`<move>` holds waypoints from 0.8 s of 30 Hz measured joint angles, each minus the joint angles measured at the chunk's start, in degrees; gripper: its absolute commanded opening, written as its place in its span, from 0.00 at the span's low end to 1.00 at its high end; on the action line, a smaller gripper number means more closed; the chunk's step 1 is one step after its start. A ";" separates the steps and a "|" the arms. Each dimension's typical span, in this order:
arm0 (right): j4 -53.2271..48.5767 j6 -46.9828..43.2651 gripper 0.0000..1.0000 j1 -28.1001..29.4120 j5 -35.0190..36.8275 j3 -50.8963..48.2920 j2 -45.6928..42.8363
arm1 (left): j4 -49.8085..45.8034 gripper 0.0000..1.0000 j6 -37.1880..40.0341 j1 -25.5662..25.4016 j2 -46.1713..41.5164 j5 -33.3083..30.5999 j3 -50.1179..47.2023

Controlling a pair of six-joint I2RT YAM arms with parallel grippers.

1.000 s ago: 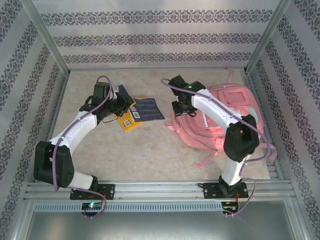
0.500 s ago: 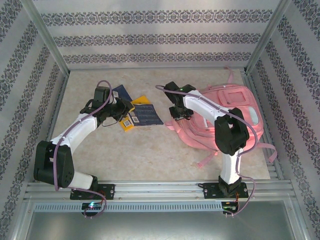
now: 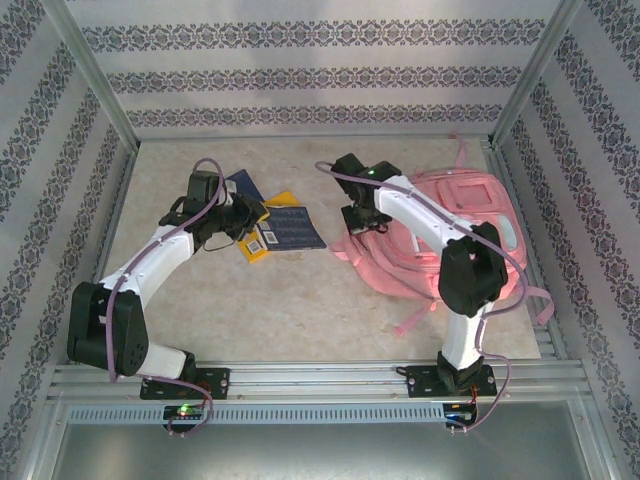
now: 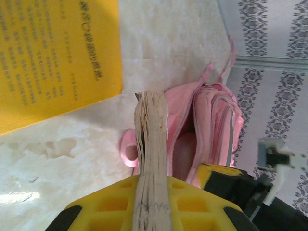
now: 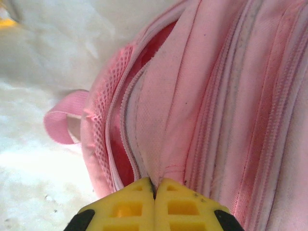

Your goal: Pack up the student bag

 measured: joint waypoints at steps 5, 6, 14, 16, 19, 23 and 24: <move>-5.68 -2.86 0.00 -0.68 -0.33 5.75 -6.21 | -0.74 0.00 2.43 -2.69 1.95 0.39 7.65; -6.91 -3.50 0.00 -0.66 -0.42 6.84 -7.48 | -0.72 0.00 2.93 -3.76 2.60 0.76 9.38; -10.43 -4.76 0.00 -4.85 -7.06 9.38 -14.99 | 0.87 0.00 3.54 -9.88 9.11 5.33 16.31; -10.40 -4.26 0.00 -7.80 -10.05 9.35 -16.83 | 1.97 0.00 2.99 -11.32 11.43 6.58 17.16; -9.86 -2.99 0.00 -11.30 -13.94 9.07 -19.06 | 4.09 0.00 1.11 -12.81 13.62 8.07 17.18; -7.58 -0.59 0.00 -14.71 -19.17 6.32 -22.32 | 9.25 0.00 -3.45 -14.29 16.28 9.77 17.18; -6.97 -0.02 0.00 -15.17 -20.26 5.42 -22.91 | 10.69 0.00 -4.50 -14.56 16.87 10.01 17.18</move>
